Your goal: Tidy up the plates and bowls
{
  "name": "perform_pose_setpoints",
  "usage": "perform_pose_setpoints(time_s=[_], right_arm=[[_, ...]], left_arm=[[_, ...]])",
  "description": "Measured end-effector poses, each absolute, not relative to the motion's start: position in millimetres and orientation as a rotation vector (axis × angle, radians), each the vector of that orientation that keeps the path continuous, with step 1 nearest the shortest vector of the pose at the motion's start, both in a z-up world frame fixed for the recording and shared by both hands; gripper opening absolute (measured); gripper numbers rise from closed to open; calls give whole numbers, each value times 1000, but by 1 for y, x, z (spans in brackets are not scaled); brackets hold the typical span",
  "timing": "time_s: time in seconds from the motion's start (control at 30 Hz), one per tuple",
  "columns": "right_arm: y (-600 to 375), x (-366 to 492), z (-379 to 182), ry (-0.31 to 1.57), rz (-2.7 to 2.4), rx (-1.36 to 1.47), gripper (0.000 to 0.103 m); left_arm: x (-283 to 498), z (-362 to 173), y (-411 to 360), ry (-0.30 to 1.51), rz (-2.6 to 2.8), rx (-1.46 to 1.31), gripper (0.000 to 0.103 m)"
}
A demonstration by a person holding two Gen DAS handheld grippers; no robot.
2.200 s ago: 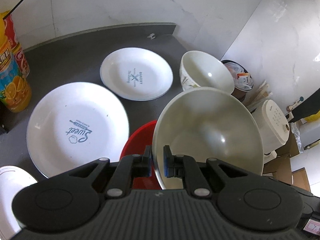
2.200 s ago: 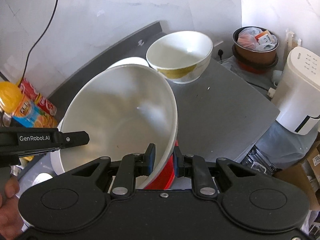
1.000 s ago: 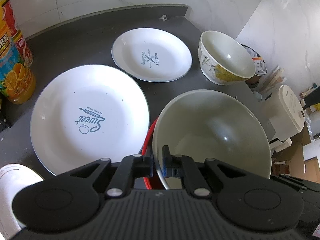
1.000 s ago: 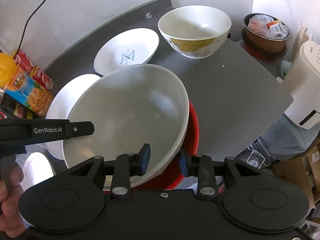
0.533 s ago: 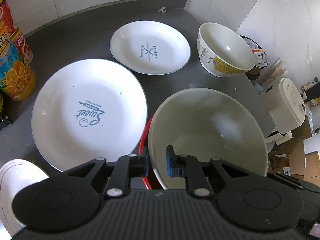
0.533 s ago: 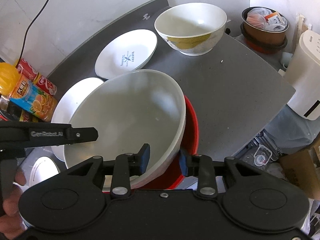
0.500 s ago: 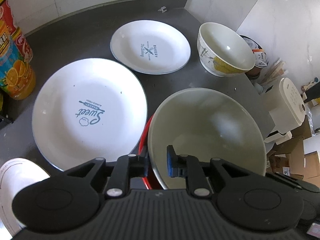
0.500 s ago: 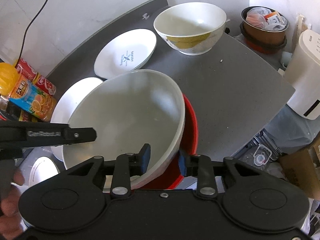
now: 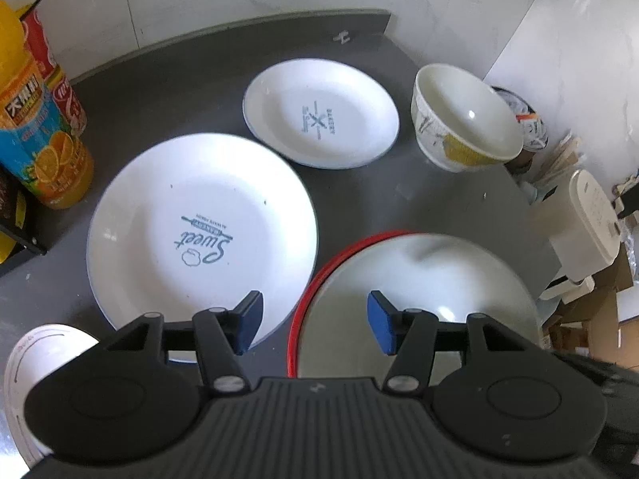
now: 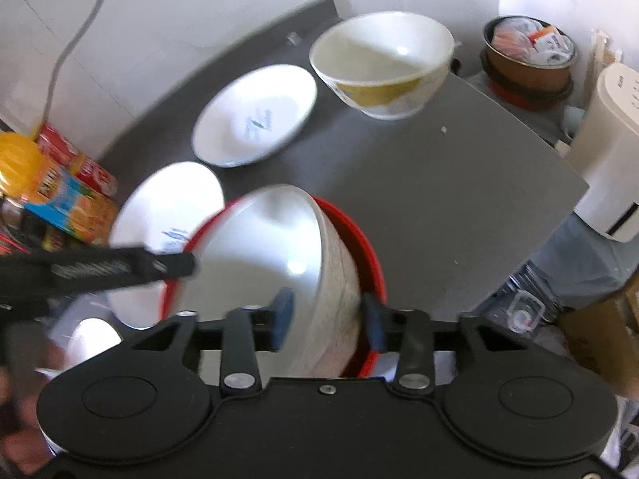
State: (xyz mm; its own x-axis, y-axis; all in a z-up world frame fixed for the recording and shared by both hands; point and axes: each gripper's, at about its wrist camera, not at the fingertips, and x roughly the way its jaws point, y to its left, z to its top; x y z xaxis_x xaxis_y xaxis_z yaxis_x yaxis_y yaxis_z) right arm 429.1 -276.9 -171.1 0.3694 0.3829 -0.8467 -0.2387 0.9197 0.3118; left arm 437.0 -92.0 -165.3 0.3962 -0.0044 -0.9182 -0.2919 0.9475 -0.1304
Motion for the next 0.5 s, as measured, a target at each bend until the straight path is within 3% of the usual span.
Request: perform_pose_setpoints(time_s=[0.07, 0.3, 0.43, 0.5], right_arm=[[-278, 429, -166, 1114, 409, 158, 52], [-293, 431, -158, 1075, 362, 185, 53], [-308, 436, -165, 1085, 335, 221, 37], [-313, 439, -168, 1096, 320, 235, 37]], left_arm=[[437, -172, -93, 1171, 189, -279, 56], [444, -179, -94, 1188, 198, -268, 56], [450, -176, -93, 1176, 196, -267, 56], [456, -173, -92, 1166, 190, -269, 56]])
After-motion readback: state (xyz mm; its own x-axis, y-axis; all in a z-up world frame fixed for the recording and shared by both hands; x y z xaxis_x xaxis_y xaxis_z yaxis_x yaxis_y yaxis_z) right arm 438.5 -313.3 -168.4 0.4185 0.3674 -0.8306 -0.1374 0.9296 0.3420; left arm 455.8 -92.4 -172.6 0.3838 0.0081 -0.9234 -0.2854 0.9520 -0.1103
